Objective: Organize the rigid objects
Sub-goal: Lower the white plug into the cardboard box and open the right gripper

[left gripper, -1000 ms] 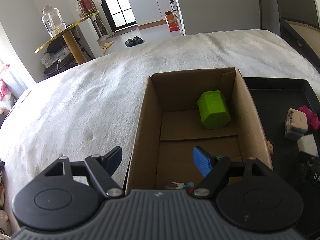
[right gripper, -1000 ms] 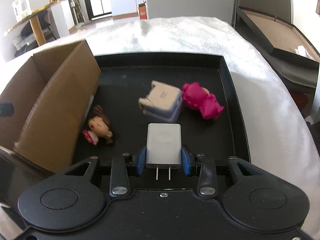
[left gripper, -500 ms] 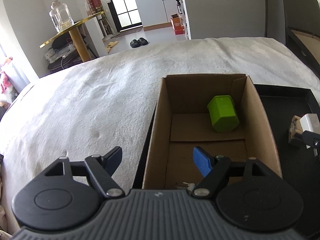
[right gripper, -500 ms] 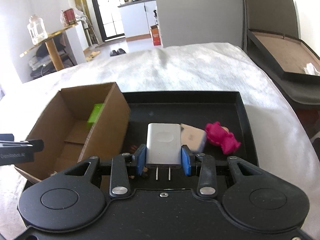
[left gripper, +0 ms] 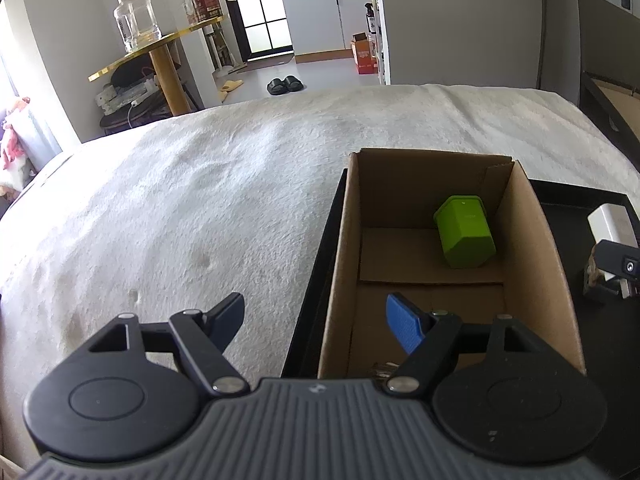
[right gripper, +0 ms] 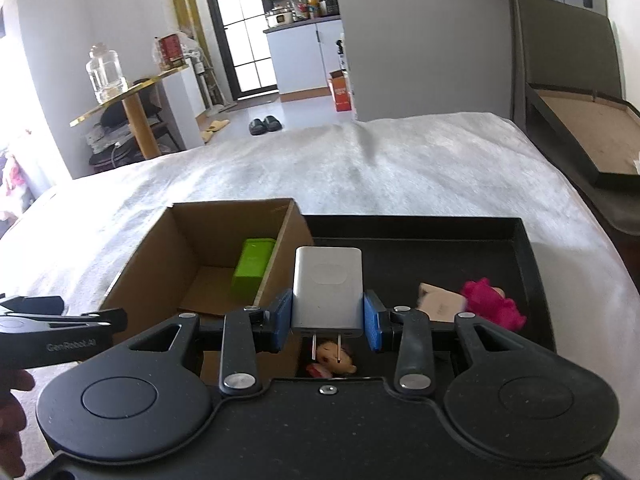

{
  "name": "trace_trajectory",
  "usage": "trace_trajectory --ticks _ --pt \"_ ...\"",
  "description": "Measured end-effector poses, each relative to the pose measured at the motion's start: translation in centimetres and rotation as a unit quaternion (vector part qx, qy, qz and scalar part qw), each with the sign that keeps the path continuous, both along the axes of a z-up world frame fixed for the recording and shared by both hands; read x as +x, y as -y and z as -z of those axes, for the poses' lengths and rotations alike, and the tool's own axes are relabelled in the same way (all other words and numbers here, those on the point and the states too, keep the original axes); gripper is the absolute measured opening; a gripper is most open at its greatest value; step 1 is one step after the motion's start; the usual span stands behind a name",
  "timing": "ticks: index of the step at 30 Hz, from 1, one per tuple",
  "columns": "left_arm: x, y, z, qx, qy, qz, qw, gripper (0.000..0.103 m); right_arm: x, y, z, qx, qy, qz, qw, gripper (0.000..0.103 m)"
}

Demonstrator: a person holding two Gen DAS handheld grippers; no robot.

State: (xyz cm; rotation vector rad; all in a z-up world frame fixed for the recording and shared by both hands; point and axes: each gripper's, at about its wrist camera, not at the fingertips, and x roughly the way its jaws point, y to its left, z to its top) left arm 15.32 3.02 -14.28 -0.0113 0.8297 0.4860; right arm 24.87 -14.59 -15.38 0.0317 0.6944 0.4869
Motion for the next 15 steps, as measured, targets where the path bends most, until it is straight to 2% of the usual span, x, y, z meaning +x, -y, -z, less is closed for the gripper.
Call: trace_trajectory --ticks 9,15 --pt "-0.7 -1.0 0.4 -0.012 0.01 -0.008 0.9998 0.076 -0.5 -2.1 -0.3 0.0 0.002 -0.024 1.0 0.036" --pt "-1.0 -1.4 0.7 -0.022 0.018 -0.003 0.9996 0.071 -1.0 -3.6 -0.3 -0.006 0.002 -0.041 0.999 0.036"
